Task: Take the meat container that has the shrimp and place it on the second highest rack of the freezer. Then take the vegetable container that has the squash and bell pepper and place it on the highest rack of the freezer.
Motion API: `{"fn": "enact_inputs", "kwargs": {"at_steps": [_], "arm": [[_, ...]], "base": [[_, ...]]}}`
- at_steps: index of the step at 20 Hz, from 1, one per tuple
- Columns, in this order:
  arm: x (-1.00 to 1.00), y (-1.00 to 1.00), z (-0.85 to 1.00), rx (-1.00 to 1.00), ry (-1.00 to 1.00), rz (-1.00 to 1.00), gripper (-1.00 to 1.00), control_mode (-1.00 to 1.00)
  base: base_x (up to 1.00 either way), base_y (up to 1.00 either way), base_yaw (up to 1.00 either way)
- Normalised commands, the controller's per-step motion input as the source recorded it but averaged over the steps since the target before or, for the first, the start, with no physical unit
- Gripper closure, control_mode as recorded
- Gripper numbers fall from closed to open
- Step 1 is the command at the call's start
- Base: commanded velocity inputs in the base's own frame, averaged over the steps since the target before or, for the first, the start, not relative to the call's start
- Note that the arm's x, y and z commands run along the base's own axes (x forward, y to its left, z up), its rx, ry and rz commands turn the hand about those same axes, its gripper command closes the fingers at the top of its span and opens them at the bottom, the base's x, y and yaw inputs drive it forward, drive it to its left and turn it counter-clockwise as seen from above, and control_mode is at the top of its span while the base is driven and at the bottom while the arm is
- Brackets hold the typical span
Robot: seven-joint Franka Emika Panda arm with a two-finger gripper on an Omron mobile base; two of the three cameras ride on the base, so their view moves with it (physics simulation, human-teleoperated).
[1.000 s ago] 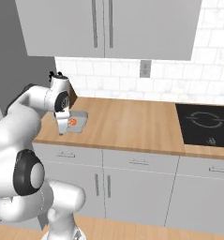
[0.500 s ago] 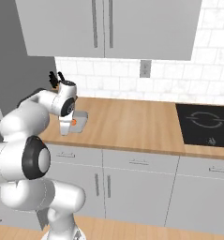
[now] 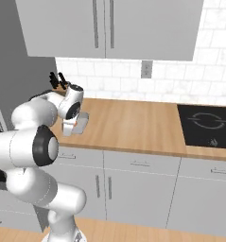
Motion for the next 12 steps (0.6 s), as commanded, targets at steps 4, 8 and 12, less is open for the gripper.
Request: {"fn": "enact_inputs", "kwargs": {"at_steps": [4,8,12], "arm": [[0.29,0.21,-0.17,0.01,0.00,-0.03,-1.00,-1.00],[0.30,0.14,-0.13,0.00,0.00,0.00,-1.00,-1.00],[0.40,0.00,-0.07,0.00,0.02,0.00,-1.00,-1.00]], "base": [[0.00,0.00,0.00],[0.00,0.00,0.00],[0.00,0.00,0.00]]}}
